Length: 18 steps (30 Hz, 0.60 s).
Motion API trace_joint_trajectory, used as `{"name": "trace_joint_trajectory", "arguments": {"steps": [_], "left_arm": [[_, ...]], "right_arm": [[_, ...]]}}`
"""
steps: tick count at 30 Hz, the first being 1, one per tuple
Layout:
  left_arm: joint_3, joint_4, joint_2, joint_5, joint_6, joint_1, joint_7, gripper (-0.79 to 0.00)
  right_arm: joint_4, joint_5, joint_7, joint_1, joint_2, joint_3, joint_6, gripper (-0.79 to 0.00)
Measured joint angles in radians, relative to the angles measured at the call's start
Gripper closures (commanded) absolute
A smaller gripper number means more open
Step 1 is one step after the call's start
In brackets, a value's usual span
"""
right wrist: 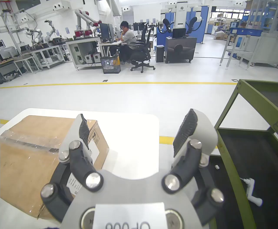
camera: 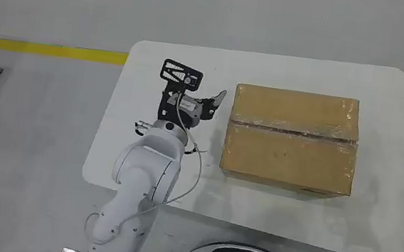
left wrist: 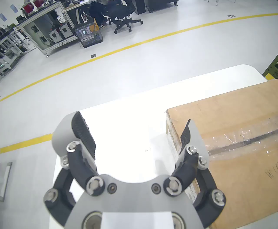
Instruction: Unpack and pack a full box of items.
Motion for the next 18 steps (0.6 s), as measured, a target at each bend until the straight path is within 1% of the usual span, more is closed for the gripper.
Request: {"name": "trace_joint_trajectory", "arguments": {"steps": [4, 5, 10, 11, 12, 17, 18], "left_arm": [[0.000, 0.000, 0.000, 0.000, 0.000, 0.000, 0.000, -0.784], [0.000, 0.000, 0.000, 0.000, 0.000, 0.000, 0.000, -0.785], [0.000, 0.000, 0.000, 0.000, 0.000, 0.000, 0.000, -0.785], [0.000, 0.000, 0.000, 0.000, 0.000, 0.000, 0.000, -0.785], [0.000, 0.000, 0.000, 0.000, 0.000, 0.000, 0.000, -0.785], [0.000, 0.000, 0.000, 0.000, 0.000, 0.000, 0.000, -0.785], [0.000, 0.000, 0.000, 0.000, 0.000, 0.000, 0.000, -0.785]], "right_arm": [[0.000, 0.000, 0.000, 0.000, 0.000, 0.000, 0.000, -0.785], [0.000, 0.000, 0.000, 0.000, 0.000, 0.000, 0.000, 0.000], [0.000, 0.000, 0.000, 0.000, 0.000, 0.000, 0.000, 0.000], [0.000, 0.000, 0.000, 0.000, 0.000, 0.000, 0.000, -0.018], [0.000, 0.000, 0.000, 0.000, 0.000, 0.000, 0.000, -0.372], [0.000, 0.000, 0.000, 0.000, 0.000, 0.000, 0.000, -0.372], [0.000, 0.000, 0.000, 0.000, 0.000, 0.000, 0.000, 0.000]]}}
